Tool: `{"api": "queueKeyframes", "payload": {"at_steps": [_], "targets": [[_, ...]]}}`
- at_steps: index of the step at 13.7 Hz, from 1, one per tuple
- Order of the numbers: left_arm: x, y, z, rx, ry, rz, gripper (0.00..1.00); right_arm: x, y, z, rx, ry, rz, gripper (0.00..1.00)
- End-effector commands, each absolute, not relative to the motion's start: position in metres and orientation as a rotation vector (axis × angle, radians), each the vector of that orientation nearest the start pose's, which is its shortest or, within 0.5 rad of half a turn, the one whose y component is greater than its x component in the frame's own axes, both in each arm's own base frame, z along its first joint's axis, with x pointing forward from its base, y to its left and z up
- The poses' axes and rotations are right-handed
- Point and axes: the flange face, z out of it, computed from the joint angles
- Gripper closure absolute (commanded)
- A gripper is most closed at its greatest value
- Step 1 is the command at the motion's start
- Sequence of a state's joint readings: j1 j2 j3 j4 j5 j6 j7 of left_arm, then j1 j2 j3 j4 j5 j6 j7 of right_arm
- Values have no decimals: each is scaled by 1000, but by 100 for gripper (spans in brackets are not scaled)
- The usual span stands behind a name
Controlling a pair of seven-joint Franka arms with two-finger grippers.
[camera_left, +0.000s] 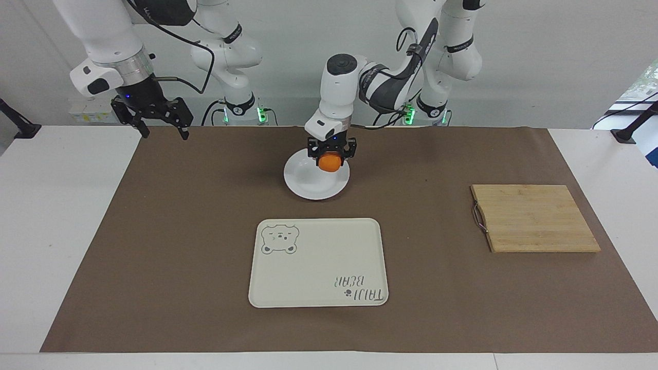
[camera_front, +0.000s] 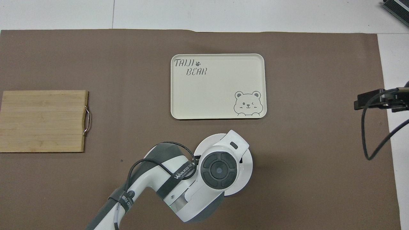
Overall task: Place orange and plate with both arms
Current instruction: 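Lower the orange onto the white plate and open the left gripper, then withdraw the left gripper while the right gripper reaches the plate rim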
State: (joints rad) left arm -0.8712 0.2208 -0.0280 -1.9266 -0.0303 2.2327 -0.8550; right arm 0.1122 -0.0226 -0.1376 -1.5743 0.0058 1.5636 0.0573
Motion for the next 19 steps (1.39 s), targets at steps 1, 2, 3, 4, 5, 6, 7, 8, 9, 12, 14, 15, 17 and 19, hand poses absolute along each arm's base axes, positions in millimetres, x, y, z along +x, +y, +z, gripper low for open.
{"api": "queueKeyframes", "payload": {"at_steps": [1, 2, 3, 4, 5, 6, 7, 8, 9, 12, 14, 15, 17, 19], "targets": [[376, -491, 359, -3235, 37, -67, 83, 540, -16, 637, -3134, 106, -21, 0], [371, -497, 348, -3231, 37, -59, 67, 540, -16, 637, -3134, 103, -21, 0], [371, -498, 337, -3220, 33, -47, 26, 540, -16, 637, -3134, 106, -21, 0], [371, -498, 338, -3207, 70, -51, 0, 540, -16, 637, -3134, 103, -19, 0], [372, -497, 339, -3206, 72, -54, 0, 540, -14, 637, -3134, 96, -16, 0], [374, -496, 344, -3209, 70, -59, 0, 540, -13, 636, -3133, 89, -11, 0], [380, -490, 360, -3218, 52, -69, 0, 536, -11, 634, -3123, 76, -4, 0], [388, -481, 380, -3218, 26, -74, 0, 532, -6, 630, -3066, 82, 2, 0], [405, -468, 396, -3218, -5, -78, 0, 529, -2, 624, -3011, 84, 16, 0], [460, -415, 423, -3195, -28, -57, 0, 531, 19, 588, -2914, 34, 60, 0], [496, -373, 435, -3198, -43, -71, 0, 533, 30, 548, -2787, 14, 89, 0], [512, -352, 442, -3203, -21, -92, 0, 531, 31, 529, -2758, -4, 87, 0], [541, -310, 453, -3205, -12, -113, 0, 526, 39, 496, -2653, -35, 115, 0], [564, -273, 469, -3200, 22, -115, 0, 516, 42, 447, -2560, -76, 96, 0]]}}
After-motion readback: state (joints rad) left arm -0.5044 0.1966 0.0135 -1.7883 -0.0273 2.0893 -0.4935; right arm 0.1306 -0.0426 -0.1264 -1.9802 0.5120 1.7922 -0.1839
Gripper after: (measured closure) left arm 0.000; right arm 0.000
